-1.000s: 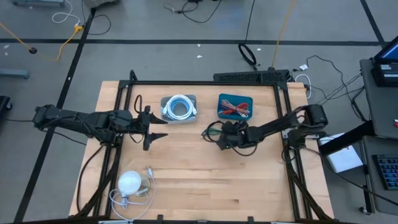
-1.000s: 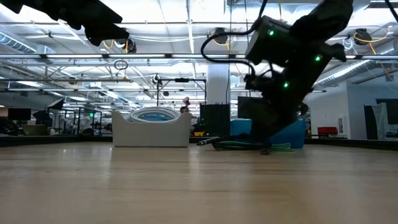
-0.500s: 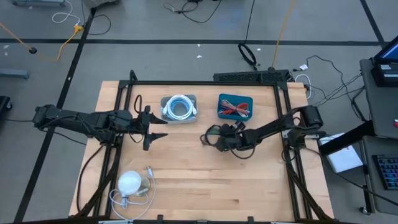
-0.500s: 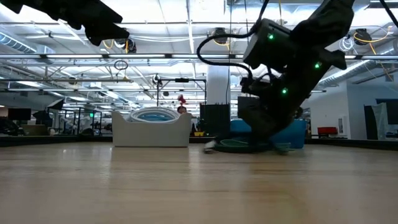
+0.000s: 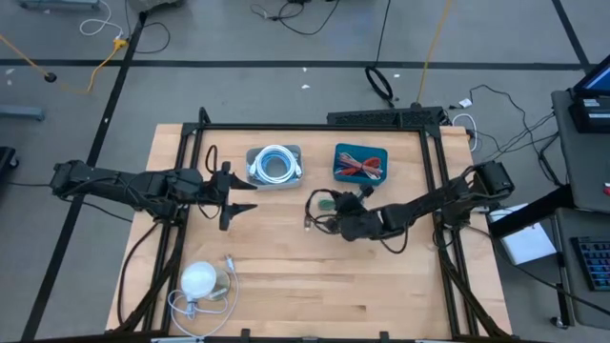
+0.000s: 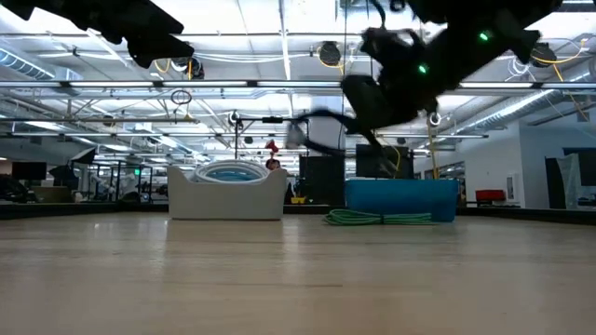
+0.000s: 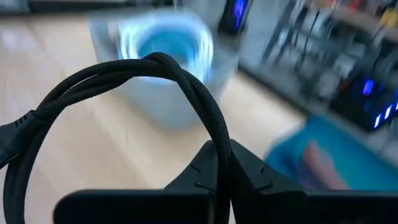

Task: Pick & Place USB Port
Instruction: Put the black hdmi cable into the gray bin

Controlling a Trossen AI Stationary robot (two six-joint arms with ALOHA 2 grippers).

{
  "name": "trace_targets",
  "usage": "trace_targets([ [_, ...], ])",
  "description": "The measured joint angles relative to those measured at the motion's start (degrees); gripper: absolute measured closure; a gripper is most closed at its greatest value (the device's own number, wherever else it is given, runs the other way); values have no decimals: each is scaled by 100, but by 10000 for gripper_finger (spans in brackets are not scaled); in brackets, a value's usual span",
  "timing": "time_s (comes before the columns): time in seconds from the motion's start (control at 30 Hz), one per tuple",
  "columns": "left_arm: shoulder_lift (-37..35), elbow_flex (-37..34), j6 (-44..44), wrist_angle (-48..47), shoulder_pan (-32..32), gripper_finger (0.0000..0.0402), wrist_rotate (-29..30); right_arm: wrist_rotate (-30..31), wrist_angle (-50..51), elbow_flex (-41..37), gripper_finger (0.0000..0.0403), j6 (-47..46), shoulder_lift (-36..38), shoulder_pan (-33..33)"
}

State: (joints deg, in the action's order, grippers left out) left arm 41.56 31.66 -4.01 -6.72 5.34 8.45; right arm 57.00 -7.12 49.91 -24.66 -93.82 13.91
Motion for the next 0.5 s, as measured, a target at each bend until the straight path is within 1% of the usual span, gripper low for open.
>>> trace_targets([
  [0.1, 0, 0, -18, 2, 0, 147, 0, 312, -1460, 2, 396, 1421, -7, -53],
  [0.2, 0, 0, -72, 6, 0, 147, 2, 315, -3002, 22, 397, 2752, -168, -234],
  [0.27, 0, 0, -157, 22, -2, 147, 22, 403, -3609, 13, 397, 3525, -276, -355],
  [0.3, 0, 0, -223, 46, -2, 147, 50, 460, -3789, 22, 397, 3772, -309, -410],
  [0.37, 2, 0, -290, 170, -6, 147, 55, 436, -3821, 192, 397, 3951, -391, -539],
  [0.5, 4, -171, -373, 828, -52, 147, -102, 75, -3293, 708, 397, 4115, -704, -584],
])
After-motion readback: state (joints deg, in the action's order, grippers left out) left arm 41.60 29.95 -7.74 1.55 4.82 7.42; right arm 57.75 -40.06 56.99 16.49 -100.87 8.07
